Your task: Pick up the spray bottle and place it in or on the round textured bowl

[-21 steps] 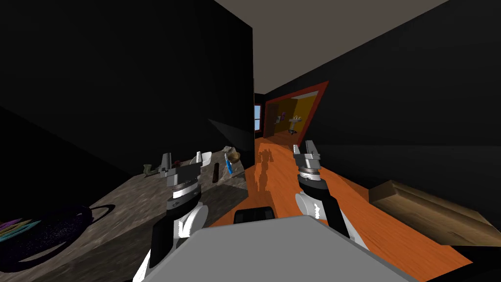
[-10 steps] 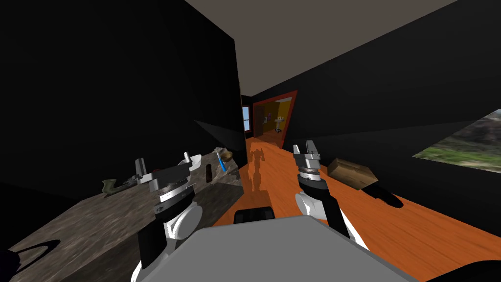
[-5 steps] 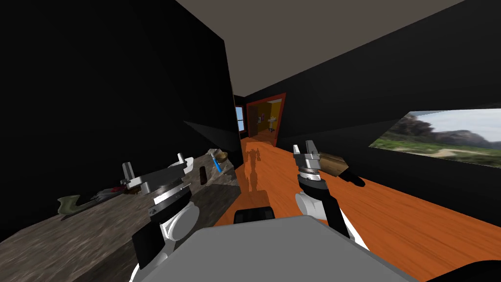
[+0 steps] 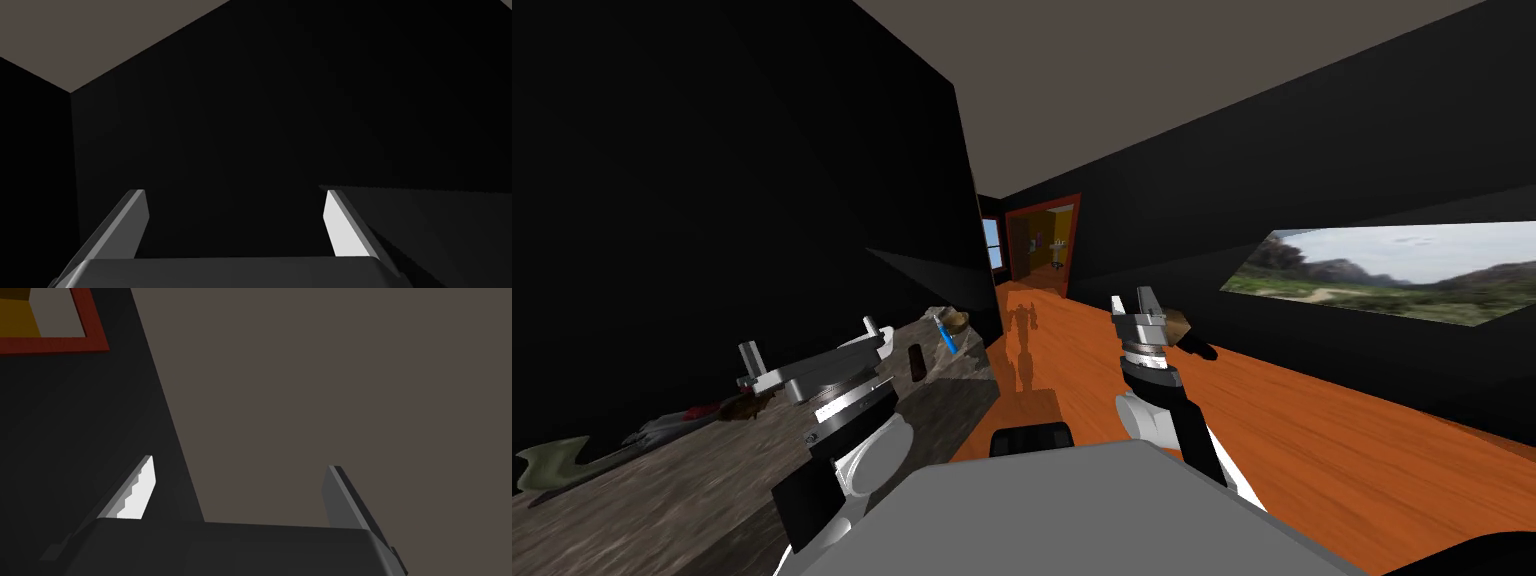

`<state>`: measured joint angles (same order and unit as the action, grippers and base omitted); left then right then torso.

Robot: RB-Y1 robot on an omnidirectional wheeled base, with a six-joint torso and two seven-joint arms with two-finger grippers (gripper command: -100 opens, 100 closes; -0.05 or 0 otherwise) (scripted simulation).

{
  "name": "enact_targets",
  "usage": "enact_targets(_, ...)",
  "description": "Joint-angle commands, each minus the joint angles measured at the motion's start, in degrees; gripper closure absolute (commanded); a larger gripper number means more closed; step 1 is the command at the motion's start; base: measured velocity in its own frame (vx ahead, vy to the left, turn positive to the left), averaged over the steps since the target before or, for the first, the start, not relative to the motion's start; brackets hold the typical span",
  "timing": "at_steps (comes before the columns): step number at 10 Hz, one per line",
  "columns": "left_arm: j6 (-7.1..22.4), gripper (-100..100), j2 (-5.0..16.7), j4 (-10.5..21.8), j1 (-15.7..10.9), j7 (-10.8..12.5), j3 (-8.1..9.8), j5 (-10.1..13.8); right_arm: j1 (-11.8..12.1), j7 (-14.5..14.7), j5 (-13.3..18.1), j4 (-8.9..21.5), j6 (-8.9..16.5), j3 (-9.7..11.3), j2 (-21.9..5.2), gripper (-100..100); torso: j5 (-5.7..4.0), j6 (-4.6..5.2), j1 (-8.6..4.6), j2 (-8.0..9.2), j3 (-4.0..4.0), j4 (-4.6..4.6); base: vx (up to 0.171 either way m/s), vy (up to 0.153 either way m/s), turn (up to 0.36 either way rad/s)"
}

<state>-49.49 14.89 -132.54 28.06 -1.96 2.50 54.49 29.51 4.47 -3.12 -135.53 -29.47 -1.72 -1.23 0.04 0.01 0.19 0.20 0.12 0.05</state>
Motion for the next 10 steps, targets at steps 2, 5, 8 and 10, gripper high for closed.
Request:
enact_targets(2, -0.3, -100, 0.3, -0.3, -0.4, -0.7, 0.77, 4.3, 0.0, 0.0, 0.0, 0.0, 0.0, 0.0, 0.0, 0, 0.01, -0.07, 0.04, 0.00, 0.01, 0.01, -0.046, 0.002, -0.078)
enact_targets(5, -1.9, -100, 1.1, -0.3, -0.3, -1.2, 1.37, 8.9, 0.0, 0.0, 0.0, 0.0, 0.0, 0.0, 0.0, 0, 0.00, -0.06, 0.01, 0.00, 0.01, 0.01, -0.051, -0.007, -0.169)
enact_targets(8, -3.6, -100, 1.8, -0.2, -0.3, -1.6, 1.97, 13.6, 0.0, 0.0, 0.0, 0.0, 0.0, 0.0, 0.0, 0, 0.00, -0.08, 0.00, -0.02, 0.00, 0.01, -0.048, -0.012, -0.177)
enact_targets(10, -5.4, -100, 2.5, -0.1, -0.1, -2.0, 2.59, 17.3, 0.0, 0.0, 0.0, 0.0, 0.0, 0.0, 0.0, 0, 0.01, -0.03, 0.02, -0.07, -0.03, -0.01, -0.049, -0.007, -0.243)
